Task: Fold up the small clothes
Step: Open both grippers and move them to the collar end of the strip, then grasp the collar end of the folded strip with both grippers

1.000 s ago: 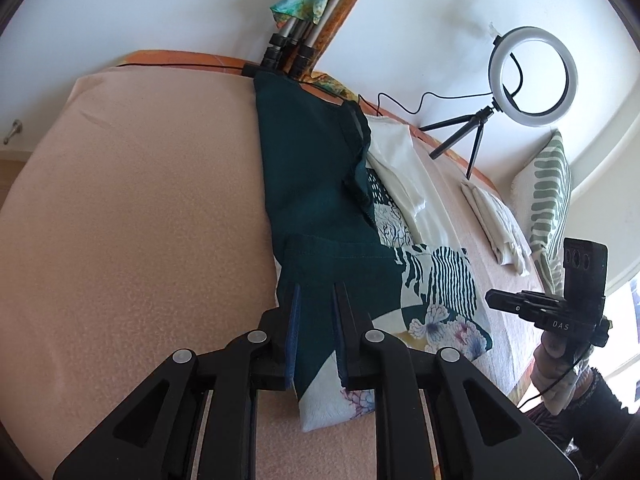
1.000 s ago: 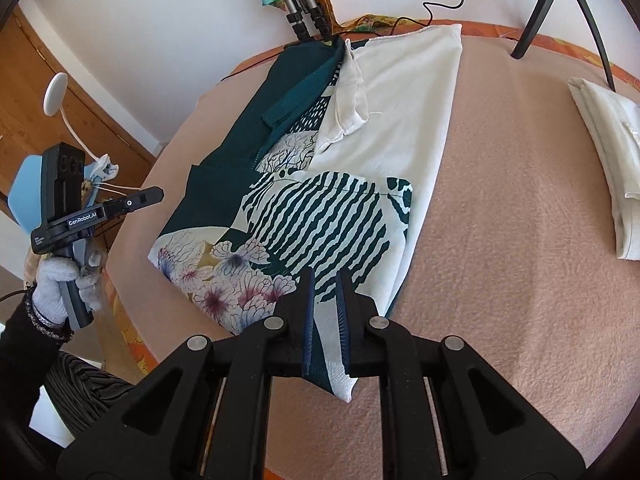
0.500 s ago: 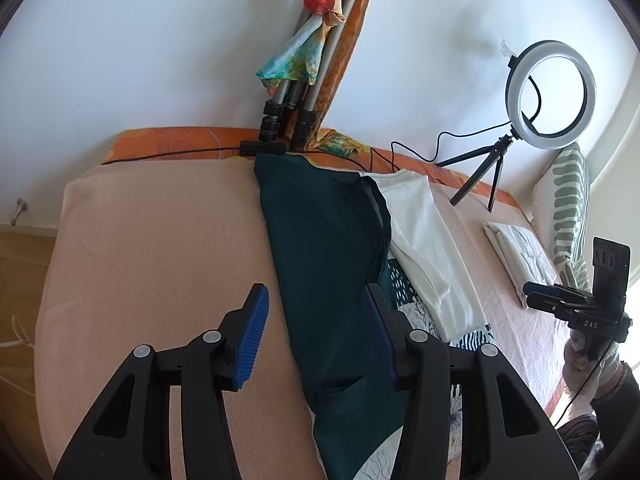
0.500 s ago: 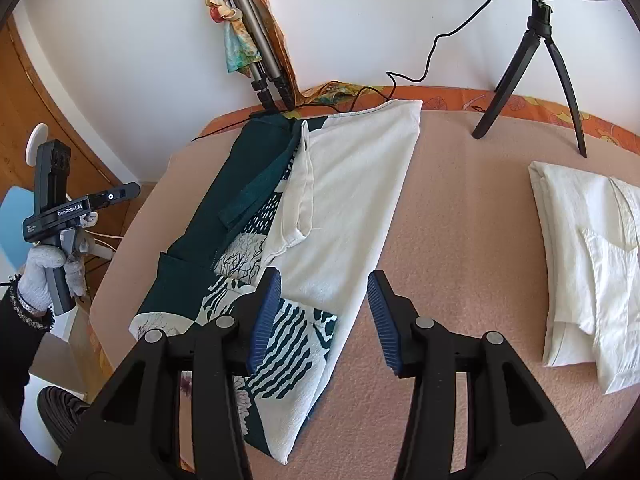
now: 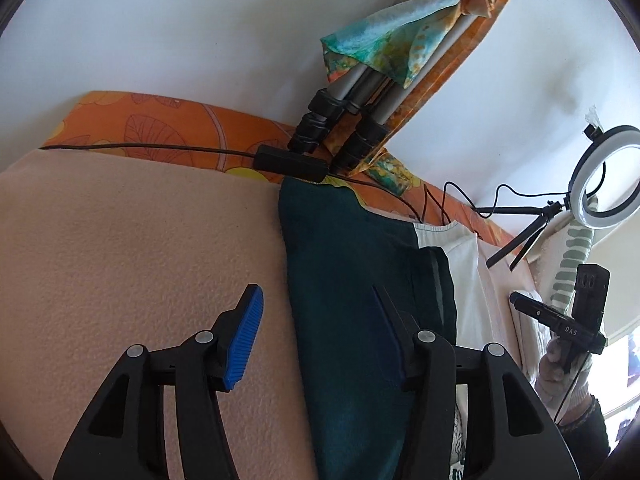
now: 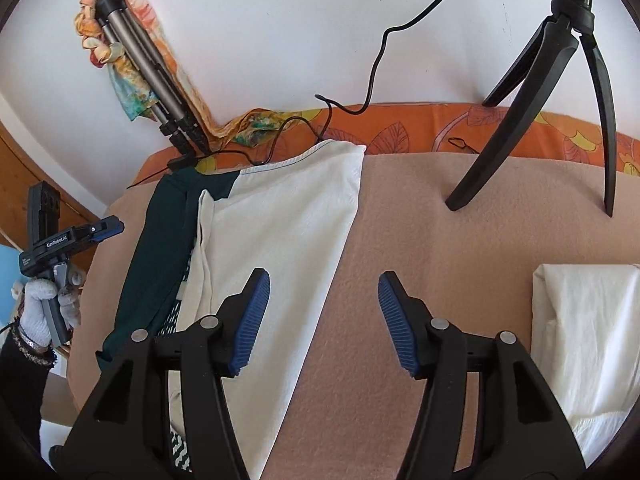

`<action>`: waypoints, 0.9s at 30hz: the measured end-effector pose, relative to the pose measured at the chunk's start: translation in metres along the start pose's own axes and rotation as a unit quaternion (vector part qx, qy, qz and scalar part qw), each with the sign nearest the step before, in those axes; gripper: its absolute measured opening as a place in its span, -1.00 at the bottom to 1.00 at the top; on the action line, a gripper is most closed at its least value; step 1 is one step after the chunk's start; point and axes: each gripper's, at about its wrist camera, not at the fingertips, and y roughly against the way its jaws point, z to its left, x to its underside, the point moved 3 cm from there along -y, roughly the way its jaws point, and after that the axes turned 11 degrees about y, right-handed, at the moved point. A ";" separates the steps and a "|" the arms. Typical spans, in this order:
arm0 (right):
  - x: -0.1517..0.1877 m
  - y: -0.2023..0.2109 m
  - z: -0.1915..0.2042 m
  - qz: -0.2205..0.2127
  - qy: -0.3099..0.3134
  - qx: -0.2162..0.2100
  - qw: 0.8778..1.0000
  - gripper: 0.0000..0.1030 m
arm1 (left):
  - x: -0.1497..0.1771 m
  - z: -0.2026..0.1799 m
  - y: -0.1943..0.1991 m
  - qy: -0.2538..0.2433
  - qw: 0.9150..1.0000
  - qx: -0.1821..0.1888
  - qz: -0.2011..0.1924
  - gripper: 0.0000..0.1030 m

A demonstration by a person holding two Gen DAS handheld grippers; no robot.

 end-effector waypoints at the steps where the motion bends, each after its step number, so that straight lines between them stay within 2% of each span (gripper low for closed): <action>1: -0.005 -0.007 -0.004 -0.001 0.000 0.003 1.000 0.16 | -0.003 0.003 -0.006 0.005 1.000 0.000 0.000 0.06; 9: -0.037 -0.054 -0.020 -0.005 0.002 0.021 1.000 0.16 | -0.025 0.010 -0.032 -0.009 1.000 0.011 -0.016 0.06; 17: -0.057 -0.073 -0.015 -0.013 0.019 0.018 1.000 0.16 | -0.048 0.001 -0.051 -0.014 0.999 0.028 -0.014 0.06; 19: -0.059 -0.078 -0.015 -0.011 0.018 0.016 1.000 0.16 | -0.049 -0.002 -0.053 -0.022 0.999 0.021 -0.017 -0.02; 20: -0.060 -0.080 -0.014 -0.010 0.017 0.015 1.000 0.16 | -0.050 -0.003 -0.056 -0.025 0.999 0.013 -0.022 -0.14; 21: -0.061 -0.082 -0.014 -0.010 0.017 0.016 1.000 0.16 | -0.050 -0.004 -0.059 -0.028 0.999 0.007 -0.023 -0.43; 22: -0.062 -0.083 -0.013 -0.012 0.018 0.018 1.000 0.14 | -0.049 -0.004 -0.061 -0.031 0.999 0.001 -0.024 -0.58; 23: -0.062 -0.084 -0.012 -0.013 0.020 0.020 1.000 0.02 | -0.049 -0.004 -0.062 -0.035 0.999 -0.005 -0.026 -0.75; 24: -0.063 -0.084 -0.011 -0.012 0.022 0.021 0.999 -0.15 | -0.049 -0.005 -0.062 -0.039 0.999 -0.008 -0.029 -0.80; 25: -0.063 -0.085 -0.010 -0.010 0.023 0.025 0.999 -0.23 | -0.049 -0.004 -0.062 -0.043 0.999 -0.005 -0.031 -0.85; 27: -0.064 -0.086 -0.007 -0.008 0.029 0.028 0.999 -0.66 | -0.048 -0.006 -0.060 -0.050 0.998 -0.002 -0.037 -0.93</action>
